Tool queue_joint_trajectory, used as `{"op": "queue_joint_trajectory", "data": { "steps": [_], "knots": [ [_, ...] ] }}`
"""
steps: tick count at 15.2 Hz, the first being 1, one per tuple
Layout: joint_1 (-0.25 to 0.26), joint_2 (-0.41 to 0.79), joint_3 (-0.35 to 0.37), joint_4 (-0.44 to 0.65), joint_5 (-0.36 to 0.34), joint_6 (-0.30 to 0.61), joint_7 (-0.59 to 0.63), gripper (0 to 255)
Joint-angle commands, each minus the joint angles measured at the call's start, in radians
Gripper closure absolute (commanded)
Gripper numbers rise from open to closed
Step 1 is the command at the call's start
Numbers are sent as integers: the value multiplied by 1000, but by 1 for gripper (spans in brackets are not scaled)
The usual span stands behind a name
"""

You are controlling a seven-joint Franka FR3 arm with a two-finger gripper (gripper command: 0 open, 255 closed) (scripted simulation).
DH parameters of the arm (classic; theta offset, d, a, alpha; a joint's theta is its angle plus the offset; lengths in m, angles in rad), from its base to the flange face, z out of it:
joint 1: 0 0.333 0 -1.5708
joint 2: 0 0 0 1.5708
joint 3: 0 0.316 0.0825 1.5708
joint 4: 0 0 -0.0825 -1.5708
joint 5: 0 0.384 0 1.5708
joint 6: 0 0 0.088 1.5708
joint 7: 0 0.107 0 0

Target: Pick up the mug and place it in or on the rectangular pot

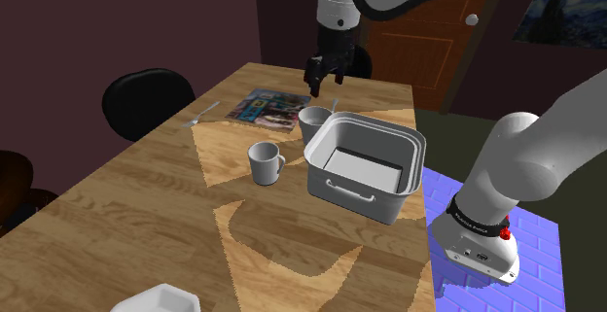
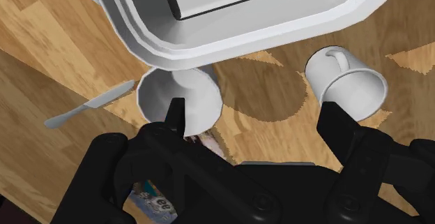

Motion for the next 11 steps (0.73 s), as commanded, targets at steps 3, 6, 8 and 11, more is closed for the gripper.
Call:
{"op": "queue_joint_trajectory", "data": {
  "steps": [3, 6, 8, 11],
  "knots": [
    [10, 123, 59, 44, -2, 50, 87, 0],
    [17, 225, 98, 91, -16, 82, 151, 0],
    [24, 297, 121, 128, -31, 100, 194, 0],
    [38, 408, 149, 193, -60, 119, 260, 0]
  ]
}}
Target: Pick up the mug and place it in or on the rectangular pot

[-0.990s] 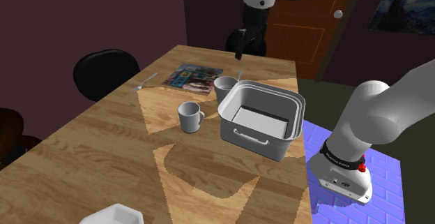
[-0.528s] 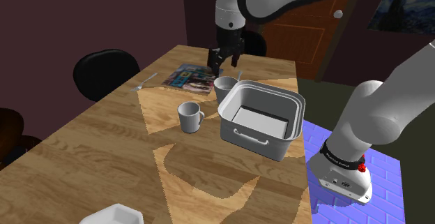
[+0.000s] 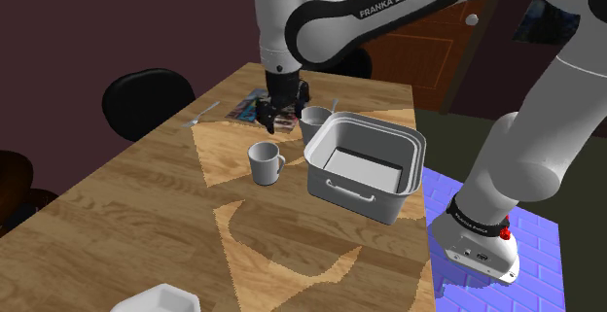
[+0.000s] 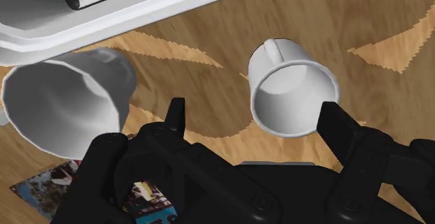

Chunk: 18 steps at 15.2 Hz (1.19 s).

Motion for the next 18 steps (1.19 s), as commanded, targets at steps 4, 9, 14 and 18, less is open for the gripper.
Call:
{"op": "queue_joint_trajectory", "data": {
  "steps": [4, 9, 14, 18],
  "knots": [
    [37, 197, 37, 126, -59, 24, 115, 0],
    [84, 360, 43, 254, -108, 20, 191, 0],
    [85, 385, 36, 218, -123, 79, 200, 0],
    [86, 399, 33, 201, -131, 109, 206, 0]
  ]
}}
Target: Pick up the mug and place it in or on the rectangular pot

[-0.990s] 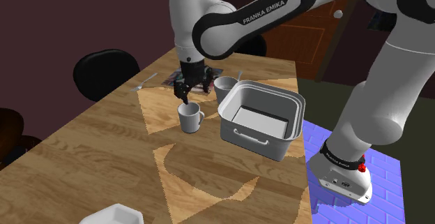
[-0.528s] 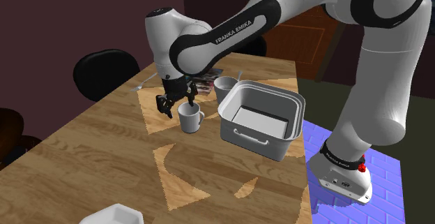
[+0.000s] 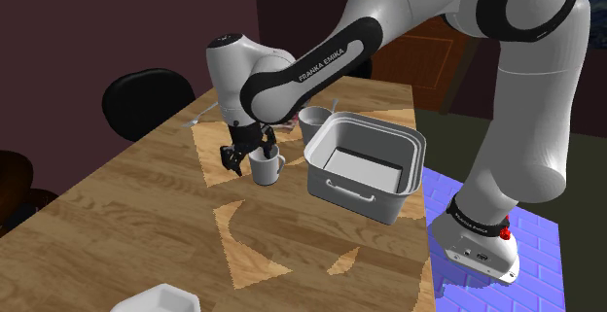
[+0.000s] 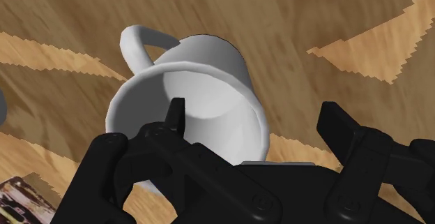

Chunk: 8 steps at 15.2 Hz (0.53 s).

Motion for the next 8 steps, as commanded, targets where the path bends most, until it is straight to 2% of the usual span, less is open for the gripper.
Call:
{"op": "queue_joint_trajectory", "data": {
  "steps": [1, 6, 7, 8],
  "knots": [
    [0, 1, 0, -2, -1, 4, 1, 0],
    [0, 1, 0, -2, -1, 4, 1, 0],
    [0, 1, 0, -2, -1, 4, 1, 255],
    [0, 1, 0, -2, -1, 4, 1, 255]
  ]
}}
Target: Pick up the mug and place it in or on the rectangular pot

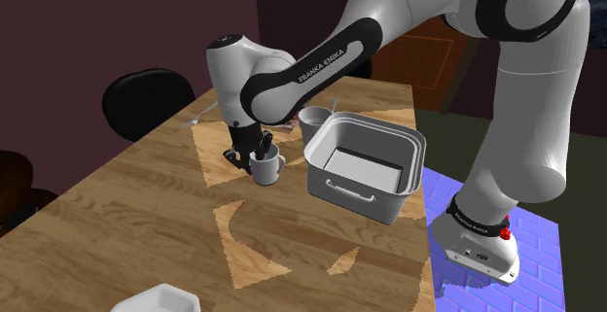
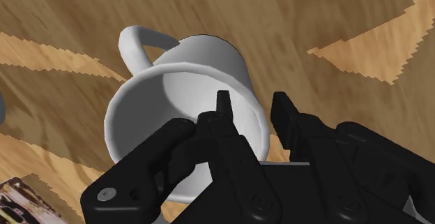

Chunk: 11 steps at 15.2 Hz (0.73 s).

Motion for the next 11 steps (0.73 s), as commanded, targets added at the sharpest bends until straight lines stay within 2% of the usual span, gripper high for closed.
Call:
{"op": "queue_joint_trajectory", "data": {
  "steps": [1, 8, 11],
  "knots": [
    [0, 0, 0, 0, 0, 0, 0, 255],
    [0, 0, 0, 0, 0, 0, 0, 255],
    [-3, -19, 4, 16, 11, -33, -8, 255]
  ]
}}
